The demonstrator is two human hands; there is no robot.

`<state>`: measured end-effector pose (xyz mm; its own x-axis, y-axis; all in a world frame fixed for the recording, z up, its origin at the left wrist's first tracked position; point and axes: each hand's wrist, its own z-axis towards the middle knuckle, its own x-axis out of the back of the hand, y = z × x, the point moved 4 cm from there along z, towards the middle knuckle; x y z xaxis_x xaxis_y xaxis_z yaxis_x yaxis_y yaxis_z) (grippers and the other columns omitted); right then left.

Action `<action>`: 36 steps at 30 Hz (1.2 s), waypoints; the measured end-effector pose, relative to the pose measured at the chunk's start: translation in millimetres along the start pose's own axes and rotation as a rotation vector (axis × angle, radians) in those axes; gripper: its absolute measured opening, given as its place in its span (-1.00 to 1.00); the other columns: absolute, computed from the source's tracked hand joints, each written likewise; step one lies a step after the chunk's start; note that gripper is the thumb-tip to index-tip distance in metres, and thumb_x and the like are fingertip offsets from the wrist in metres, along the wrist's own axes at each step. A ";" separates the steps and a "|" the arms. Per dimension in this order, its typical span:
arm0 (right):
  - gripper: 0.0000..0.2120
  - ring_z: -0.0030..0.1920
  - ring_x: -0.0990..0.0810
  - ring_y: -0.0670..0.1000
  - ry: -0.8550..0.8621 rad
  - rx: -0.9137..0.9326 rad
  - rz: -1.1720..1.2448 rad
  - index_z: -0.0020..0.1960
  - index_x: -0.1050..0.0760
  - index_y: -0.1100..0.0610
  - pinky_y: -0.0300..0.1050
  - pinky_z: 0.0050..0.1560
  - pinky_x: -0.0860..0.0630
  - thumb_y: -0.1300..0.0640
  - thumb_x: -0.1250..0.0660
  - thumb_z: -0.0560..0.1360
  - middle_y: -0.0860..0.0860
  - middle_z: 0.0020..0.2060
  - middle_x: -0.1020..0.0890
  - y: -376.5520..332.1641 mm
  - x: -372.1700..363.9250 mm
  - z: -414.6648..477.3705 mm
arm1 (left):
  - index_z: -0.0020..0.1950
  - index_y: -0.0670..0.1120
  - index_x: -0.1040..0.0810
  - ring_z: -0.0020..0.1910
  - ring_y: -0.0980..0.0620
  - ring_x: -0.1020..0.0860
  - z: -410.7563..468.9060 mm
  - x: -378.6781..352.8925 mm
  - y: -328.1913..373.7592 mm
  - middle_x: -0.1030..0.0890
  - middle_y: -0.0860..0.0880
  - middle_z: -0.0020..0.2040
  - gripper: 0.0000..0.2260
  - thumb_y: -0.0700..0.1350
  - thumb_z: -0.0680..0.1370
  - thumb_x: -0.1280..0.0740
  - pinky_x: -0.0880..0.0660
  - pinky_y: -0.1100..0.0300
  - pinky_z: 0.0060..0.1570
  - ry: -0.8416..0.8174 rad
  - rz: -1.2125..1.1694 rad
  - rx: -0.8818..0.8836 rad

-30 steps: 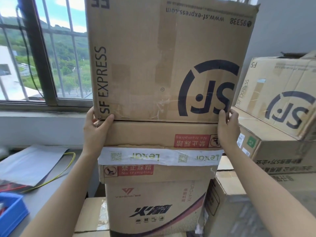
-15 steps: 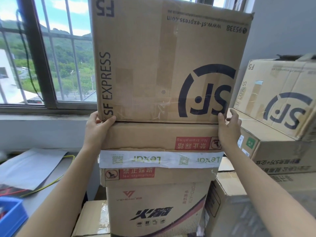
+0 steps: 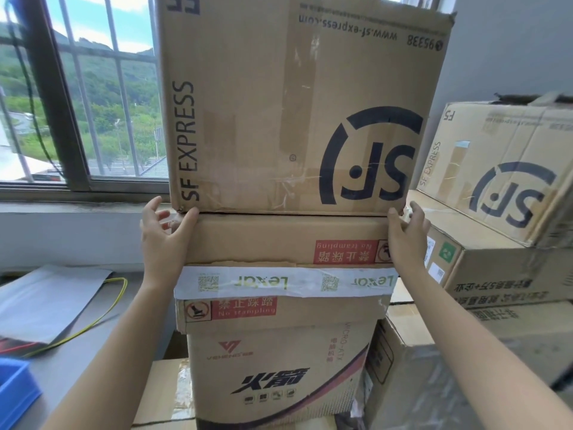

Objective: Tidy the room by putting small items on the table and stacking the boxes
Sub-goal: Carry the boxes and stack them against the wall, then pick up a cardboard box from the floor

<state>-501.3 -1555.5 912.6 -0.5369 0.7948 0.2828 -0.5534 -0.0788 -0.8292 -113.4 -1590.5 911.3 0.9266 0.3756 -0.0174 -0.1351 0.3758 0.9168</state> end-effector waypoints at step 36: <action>-0.47 0.35 -0.37 0.14 0.386 -1.263 -0.232 0.45 -0.24 0.20 -0.10 0.30 -0.29 0.09 -0.28 0.54 0.20 0.36 -0.36 261.0 331.9 -433.6 | 0.28 -0.24 -0.43 -0.28 0.01 -0.44 -500.2 -242.8 -118.5 -0.50 -0.10 -0.17 -0.71 -0.14 0.60 -0.22 -0.32 0.19 -0.34 -1.571 0.433 0.618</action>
<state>-547.8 -1051.3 581.0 -0.1824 0.8485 0.4967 0.4687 0.5191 -0.7147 -497.9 -1302.4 607.3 0.3433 -0.8974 0.2771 -0.6482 -0.0129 0.7613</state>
